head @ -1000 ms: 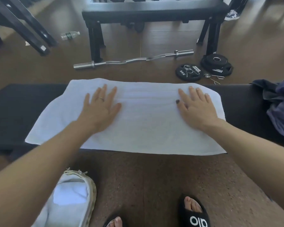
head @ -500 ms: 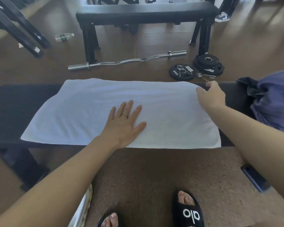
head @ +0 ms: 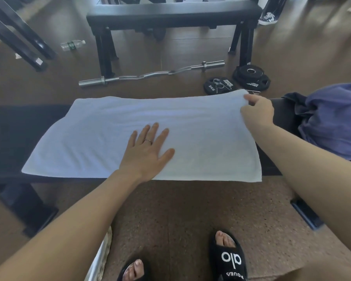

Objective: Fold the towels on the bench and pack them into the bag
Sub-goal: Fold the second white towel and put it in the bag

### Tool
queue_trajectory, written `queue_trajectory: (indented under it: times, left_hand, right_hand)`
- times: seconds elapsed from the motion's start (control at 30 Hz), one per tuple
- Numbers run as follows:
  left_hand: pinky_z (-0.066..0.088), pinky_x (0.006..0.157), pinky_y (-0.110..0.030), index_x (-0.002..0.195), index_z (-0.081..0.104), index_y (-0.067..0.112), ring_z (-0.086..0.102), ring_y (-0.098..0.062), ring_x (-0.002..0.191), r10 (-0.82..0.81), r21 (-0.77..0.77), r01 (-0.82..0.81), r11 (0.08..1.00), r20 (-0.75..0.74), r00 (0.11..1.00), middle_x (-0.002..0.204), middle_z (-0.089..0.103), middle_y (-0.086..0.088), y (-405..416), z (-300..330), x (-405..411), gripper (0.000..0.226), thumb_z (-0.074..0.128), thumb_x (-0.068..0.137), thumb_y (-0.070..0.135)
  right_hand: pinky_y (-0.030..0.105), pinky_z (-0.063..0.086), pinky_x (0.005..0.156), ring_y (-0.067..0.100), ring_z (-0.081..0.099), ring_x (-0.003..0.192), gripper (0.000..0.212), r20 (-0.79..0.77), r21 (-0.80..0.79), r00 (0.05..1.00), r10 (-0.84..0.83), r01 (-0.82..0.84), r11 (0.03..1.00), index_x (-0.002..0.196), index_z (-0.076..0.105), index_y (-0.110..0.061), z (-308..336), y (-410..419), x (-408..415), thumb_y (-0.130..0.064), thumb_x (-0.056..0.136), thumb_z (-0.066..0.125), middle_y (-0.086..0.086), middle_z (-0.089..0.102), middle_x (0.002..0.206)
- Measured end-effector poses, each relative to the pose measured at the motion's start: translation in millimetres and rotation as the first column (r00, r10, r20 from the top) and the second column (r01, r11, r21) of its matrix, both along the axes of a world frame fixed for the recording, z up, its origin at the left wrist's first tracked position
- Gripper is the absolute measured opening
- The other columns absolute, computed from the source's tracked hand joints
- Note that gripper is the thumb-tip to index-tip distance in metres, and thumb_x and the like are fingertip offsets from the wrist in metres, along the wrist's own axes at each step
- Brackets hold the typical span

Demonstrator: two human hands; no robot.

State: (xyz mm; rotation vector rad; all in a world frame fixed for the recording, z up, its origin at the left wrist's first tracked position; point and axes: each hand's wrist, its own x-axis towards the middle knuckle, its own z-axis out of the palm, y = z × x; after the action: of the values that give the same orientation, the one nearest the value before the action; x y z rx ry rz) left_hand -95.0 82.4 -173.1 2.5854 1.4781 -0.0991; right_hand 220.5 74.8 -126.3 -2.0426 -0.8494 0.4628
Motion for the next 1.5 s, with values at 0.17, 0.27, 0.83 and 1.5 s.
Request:
queue_trajectory:
  times: [0.17, 0.27, 0.83, 1.5]
  left_hand:
    - [-0.01, 0.126, -0.044, 0.161, -0.009, 0.04, -0.022, -0.014, 0.154, 0.003, -0.001, -0.003, 1.0, 0.0, 1.0, 0.168, -0.022, 0.007, -2.1, -0.9, 0.0, 0.07, 0.007, 0.098, 0.068]
    - [-0.01, 0.126, -0.044, 0.161, -0.008, 0.04, -0.021, -0.014, 0.154, 0.006, 0.008, -0.007, 1.0, 0.012, 1.0, 0.168, -0.02, 0.007, -0.7, -0.7, 0.2, 0.07, 0.008, 0.099, 0.069]
    - [0.03, 0.113, -0.039, 0.147, 0.034, 0.025, 0.032, -0.023, 0.135, -0.248, -0.036, 0.258, 0.965, 0.178, 0.952, 0.146, 0.033, 0.001, -62.6, 20.8, 42.1, 0.08, 0.065, 0.082, 0.06]
    - [0.055, 0.065, -0.03, 0.095, 0.063, 0.014, 0.063, -0.021, 0.084, 0.335, -0.394, -0.05, 0.918, 0.701, 0.629, 0.092, 0.065, 0.001, -47.9, 91.0, -31.0, 0.009, 0.065, 0.095, 0.022]
  right_hand:
    - [0.047, 0.035, 0.105, 0.039, 0.031, 0.138, 0.04, 0.248, -0.491, 0.908, 0.339, -0.184, 0.852, 0.133, 0.052, -0.018, -5.1, -4.9, 9.7, -0.022, 0.093, 0.05, 0.004, 0.041, 0.153]
    - [0.046, 0.033, 0.105, 0.038, 0.033, 0.135, 0.043, 0.315, -0.509, 0.85, 0.422, -0.224, 0.831, 0.138, 0.047, -0.018, -14.3, -6.5, -0.6, -0.03, 0.098, 0.042, 0.008, 0.044, 0.145]
    - [0.039, 0.05, 0.078, 0.022, 0.049, 0.101, 0.072, -0.137, -0.223, 0.988, 0.07, -0.1, 0.97, 0.149, 0.038, -0.025, -1.4, -50.4, -32.7, -0.006, 0.087, 0.068, 0.007, 0.047, 0.146]
    - [0.025, 0.05, 0.053, 0.02, 0.055, 0.064, 0.079, -0.58, 0.243, 0.729, 0.362, -0.27, 0.932, 0.151, 0.039, -0.009, 47.1, -19.4, -149.8, 0.009, 0.08, 0.068, 0.016, 0.063, 0.096]
